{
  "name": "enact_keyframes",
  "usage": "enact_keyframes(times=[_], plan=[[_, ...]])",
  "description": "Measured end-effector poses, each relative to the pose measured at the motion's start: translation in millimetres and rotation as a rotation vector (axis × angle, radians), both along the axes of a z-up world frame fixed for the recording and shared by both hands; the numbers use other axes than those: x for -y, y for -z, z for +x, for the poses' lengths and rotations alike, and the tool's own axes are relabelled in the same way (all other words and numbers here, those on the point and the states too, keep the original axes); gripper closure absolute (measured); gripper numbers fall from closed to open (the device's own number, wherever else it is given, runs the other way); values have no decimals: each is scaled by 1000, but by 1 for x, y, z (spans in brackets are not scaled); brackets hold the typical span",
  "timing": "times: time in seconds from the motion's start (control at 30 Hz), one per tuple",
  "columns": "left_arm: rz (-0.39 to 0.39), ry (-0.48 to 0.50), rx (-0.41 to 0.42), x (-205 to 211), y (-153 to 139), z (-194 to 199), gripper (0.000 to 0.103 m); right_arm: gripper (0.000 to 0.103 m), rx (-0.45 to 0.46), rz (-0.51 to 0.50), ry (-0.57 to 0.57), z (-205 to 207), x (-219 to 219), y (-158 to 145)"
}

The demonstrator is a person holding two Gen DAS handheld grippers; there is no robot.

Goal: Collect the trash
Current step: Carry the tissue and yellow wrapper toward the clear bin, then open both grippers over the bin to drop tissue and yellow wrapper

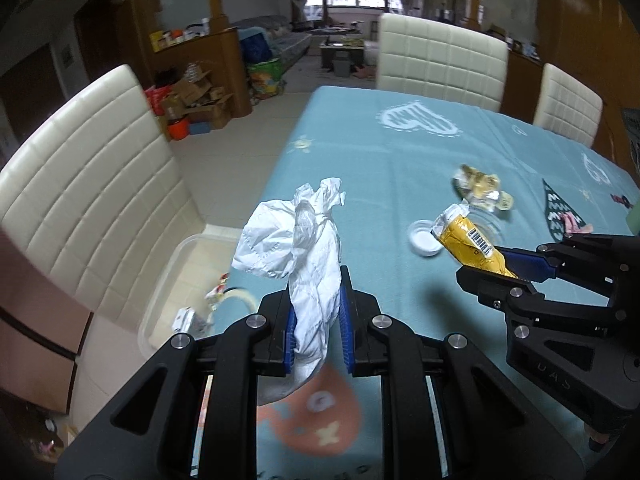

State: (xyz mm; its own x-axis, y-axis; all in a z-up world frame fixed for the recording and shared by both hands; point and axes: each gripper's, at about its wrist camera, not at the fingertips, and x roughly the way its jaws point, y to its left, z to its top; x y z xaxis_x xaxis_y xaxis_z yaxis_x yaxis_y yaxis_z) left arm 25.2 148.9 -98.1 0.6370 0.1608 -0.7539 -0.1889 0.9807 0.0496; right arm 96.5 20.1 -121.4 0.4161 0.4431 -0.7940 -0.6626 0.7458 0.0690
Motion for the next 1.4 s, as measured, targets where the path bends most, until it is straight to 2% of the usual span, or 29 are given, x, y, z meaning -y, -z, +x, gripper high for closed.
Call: enact_keyframes(times=[0.3,0.87,0.9,0.93,1.0,1.03,1.33,1.37,1.4], plan=[[5,-165,-4,-64,1,-24,84,82,25,-14,-140,-11,-71,-4],[17,-308,10,-139,-1,-5,82,81,5,-5,-252,25,-158,4],[20,-323,3,-143,0,-3,72,81,4,-5,-256,27,-162,5],[18,-338,0,-147,1,-1,46,81,2,-3,-262,31,-165,6],[27,-387,29,-154,1,-5,8,81,-3,-1,-266,37,-170,10],[29,-404,52,-157,0,-7,8,81,-9,0,-265,39,-171,11],[32,-464,1,-174,13,-17,8,79,-59,11,-318,41,-196,26],[32,-473,-3,-175,14,-19,8,68,-68,6,-326,40,-201,28],[35,-488,-6,-178,14,-22,9,62,-68,-13,-324,38,-205,29]])
